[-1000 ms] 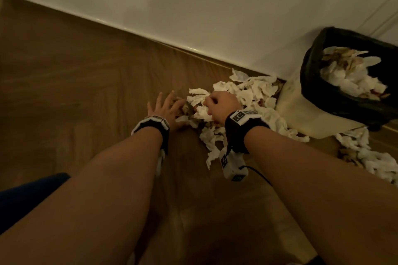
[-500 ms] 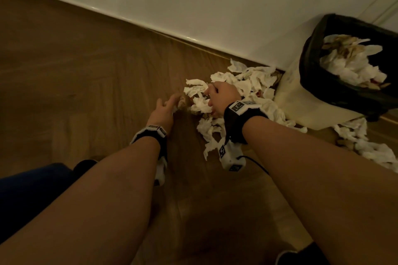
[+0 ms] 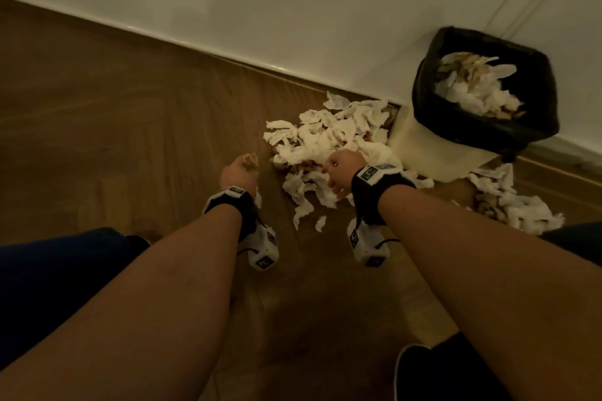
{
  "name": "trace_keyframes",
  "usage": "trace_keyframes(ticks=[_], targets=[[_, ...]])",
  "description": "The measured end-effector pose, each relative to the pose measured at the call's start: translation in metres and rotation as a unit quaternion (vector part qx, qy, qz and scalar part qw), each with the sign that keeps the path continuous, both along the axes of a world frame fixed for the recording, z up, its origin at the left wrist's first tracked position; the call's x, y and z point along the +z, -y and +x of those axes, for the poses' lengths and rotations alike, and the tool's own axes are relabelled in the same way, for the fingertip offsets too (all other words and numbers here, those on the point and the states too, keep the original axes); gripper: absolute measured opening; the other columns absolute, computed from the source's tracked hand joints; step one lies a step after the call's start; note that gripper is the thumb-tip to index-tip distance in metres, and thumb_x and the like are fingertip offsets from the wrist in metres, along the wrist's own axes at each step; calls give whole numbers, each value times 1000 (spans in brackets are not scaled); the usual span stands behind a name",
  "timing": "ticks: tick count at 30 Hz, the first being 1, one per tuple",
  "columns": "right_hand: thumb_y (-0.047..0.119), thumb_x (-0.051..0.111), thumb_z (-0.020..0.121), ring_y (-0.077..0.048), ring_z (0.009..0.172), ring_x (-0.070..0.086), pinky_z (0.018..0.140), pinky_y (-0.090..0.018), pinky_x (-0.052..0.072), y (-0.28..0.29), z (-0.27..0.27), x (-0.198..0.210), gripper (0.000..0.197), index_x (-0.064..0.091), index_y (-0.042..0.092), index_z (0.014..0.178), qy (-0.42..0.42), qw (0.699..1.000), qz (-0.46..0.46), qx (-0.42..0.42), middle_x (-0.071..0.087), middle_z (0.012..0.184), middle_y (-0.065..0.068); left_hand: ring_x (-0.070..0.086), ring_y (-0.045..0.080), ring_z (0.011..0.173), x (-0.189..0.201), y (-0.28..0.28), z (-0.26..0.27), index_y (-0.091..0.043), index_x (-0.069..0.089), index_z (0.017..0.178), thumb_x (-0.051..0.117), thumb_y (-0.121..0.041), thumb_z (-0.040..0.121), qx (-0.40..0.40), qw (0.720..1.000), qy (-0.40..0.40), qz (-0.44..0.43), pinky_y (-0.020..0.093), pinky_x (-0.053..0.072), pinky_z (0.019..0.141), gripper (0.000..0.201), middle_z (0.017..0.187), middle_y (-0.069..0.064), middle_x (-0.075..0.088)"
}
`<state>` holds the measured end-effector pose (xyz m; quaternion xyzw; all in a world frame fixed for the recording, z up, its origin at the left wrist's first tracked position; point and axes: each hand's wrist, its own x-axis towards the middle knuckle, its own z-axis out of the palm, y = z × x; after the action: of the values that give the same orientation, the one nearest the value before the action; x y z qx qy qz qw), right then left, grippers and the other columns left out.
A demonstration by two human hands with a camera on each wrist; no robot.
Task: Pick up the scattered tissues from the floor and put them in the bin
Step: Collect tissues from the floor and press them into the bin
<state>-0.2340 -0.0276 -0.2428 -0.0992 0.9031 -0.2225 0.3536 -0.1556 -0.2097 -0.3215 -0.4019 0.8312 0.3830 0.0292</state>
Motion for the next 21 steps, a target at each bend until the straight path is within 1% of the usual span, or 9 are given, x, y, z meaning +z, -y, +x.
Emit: trace_keyframes(ticks=[2, 4, 7, 9, 11, 13, 17, 19, 21], targets=[[16, 42, 98, -34, 95, 66, 85, -44, 55, -10, 7, -3, 29, 63, 1, 111, 11, 999, 29, 25, 67, 106, -20, 52, 36, 115, 6, -11, 0, -4, 52, 125, 43, -8, 94, -41, 998, 40, -17, 39, 40, 96, 32, 124, 19, 56], [16, 45, 97, -32, 99, 64, 88, -38, 53, -18, 13, -7, 28, 67, 5, 110, 2, 996, 63, 61, 66, 111, -16, 53, 36, 113, 8, -18, 0, -2, 56, 117, 46, -10, 95, -53, 996, 66, -15, 38, 40, 95, 26, 121, 20, 57], [13, 46, 96, -29, 105, 60, 77, -25, 49, -24, 22, -12, 27, 68, 14, 111, -4, 988, 98, 121, 62, 122, -10, 56, 31, 96, 9, -25, 7, -5, 61, 88, 53, -14, 93, -2, 997, 67, 30, 36, 44, 86, 13, 105, 18, 60], [11, 46, 96, -28, 110, 58, 80, -26, 49, -24, 28, -17, 28, 67, 17, 113, -1, 983, 108, 150, 58, 127, -8, 50, 25, 85, 5, -27, 13, -10, 56, 73, 50, -12, 94, 80, 992, 39, 92, 34, 41, 78, 22, 90, 14, 57], [11, 50, 95, -27, 115, 55, 93, -31, 46, -22, 33, -25, 28, 64, 16, 118, 7, 976, 120, 181, 55, 131, -10, 47, 23, 84, 5, -29, 17, -4, 61, 82, 48, -15, 96, 145, 979, 24, 144, 33, 39, 78, 22, 82, 8, 53], [14, 55, 93, -27, 118, 53, 97, -33, 45, -19, 39, -34, 31, 60, 15, 123, 3, 968, 136, 209, 53, 133, -11, 48, 24, 83, 3, -27, 21, 0, 64, 97, 49, -22, 96, 182, 967, 17, 178, 33, 41, 79, 27, 87, 11, 56], [21, 54, 93, -32, 115, 51, 96, -37, 45, -11, 46, -47, 35, 53, 14, 128, -3, 953, 167, 252, 45, 132, -14, 62, 31, 96, -1, -22, 29, -6, 66, 89, 54, -18, 91, 222, 935, -4, 277, 42, 49, 93, 16, 108, 15, 68], [21, 55, 93, -34, 112, 49, 95, -39, 44, -9, 49, -51, 34, 52, 13, 126, 7, 951, 171, 256, 38, 132, -15, 60, 24, 89, 0, -23, 32, -6, 64, 87, 52, -12, 92, 233, 931, -16, 281, 32, 49, 81, 15, 108, 10, 67], [17, 55, 93, -36, 112, 48, 94, -39, 42, -6, 51, -55, 31, 53, 9, 123, 0, 948, 175, 267, 35, 134, -17, 55, 17, 77, -3, -23, 33, -3, 59, 81, 45, -10, 96, 237, 931, -19, 278, 24, 44, 63, 22, 97, 6, 62]])
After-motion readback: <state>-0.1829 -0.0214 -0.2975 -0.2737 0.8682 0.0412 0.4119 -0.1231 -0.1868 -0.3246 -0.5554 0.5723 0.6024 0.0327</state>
